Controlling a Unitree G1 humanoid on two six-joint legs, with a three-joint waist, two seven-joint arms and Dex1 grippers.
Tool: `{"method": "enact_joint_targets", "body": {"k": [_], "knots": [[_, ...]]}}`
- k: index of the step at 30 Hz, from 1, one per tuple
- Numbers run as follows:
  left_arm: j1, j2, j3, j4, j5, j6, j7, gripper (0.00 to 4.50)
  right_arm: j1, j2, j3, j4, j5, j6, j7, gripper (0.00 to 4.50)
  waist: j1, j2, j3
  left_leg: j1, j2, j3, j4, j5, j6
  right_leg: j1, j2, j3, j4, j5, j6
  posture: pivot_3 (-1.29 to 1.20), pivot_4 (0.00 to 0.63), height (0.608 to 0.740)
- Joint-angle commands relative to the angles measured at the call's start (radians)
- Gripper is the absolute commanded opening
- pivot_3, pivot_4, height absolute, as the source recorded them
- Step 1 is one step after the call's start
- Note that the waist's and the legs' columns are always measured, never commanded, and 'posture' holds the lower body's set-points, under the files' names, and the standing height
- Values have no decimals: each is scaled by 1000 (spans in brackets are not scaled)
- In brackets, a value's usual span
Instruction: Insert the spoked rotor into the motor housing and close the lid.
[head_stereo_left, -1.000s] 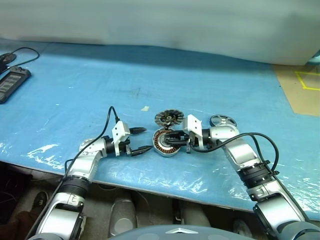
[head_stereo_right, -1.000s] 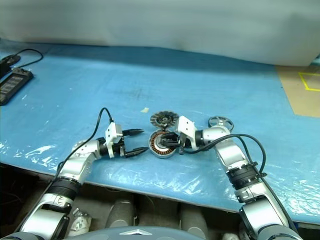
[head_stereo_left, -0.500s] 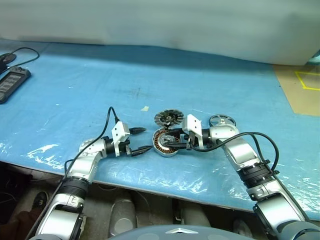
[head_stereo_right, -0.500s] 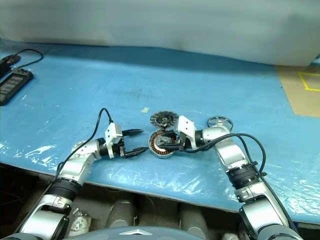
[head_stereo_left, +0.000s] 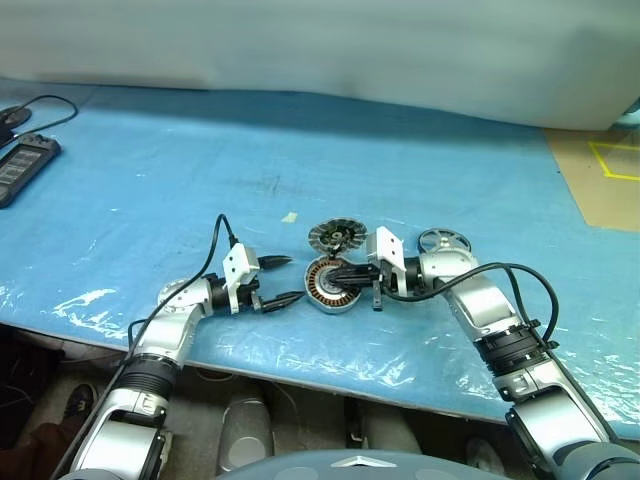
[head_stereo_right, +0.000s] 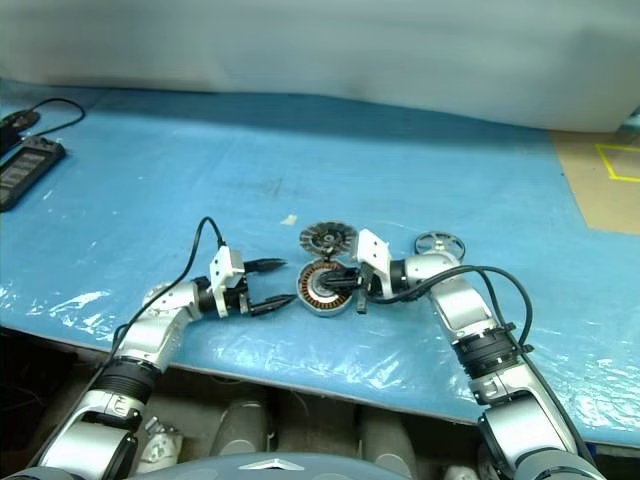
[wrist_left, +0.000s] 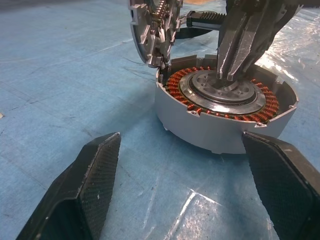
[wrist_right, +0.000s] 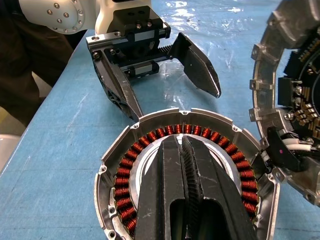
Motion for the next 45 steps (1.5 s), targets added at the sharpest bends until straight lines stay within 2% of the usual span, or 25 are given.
{"method": "enact_joint_targets", "body": {"k": [1, 20, 45], "knots": [[-3, 2, 6, -28, -7, -12, 3, 4085, -4, -3, -15, -3, 7, -14, 1, 21, 0, 0, 0, 0, 0, 0, 0, 0, 0, 0, 0, 0, 0, 0, 0, 0, 150, 740], [8, 7, 8, -33, -7, -15, 17, 4085, -9, -89, 83, 62, -160, -122, 9, 21, 0, 0, 0, 5, 0, 0, 0, 0, 0, 6, 0, 0, 0, 0, 0, 0, 150, 740], [16, 8, 7, -37, -9, -12, 15, 4085, 29, -115, 142, 54, -218, -163, 6, 21, 1, -1, 0, 9, -1, 0, -2, 0, 0, 10, -5, 0, -2, -1, 1, 0, 150, 740]]}}
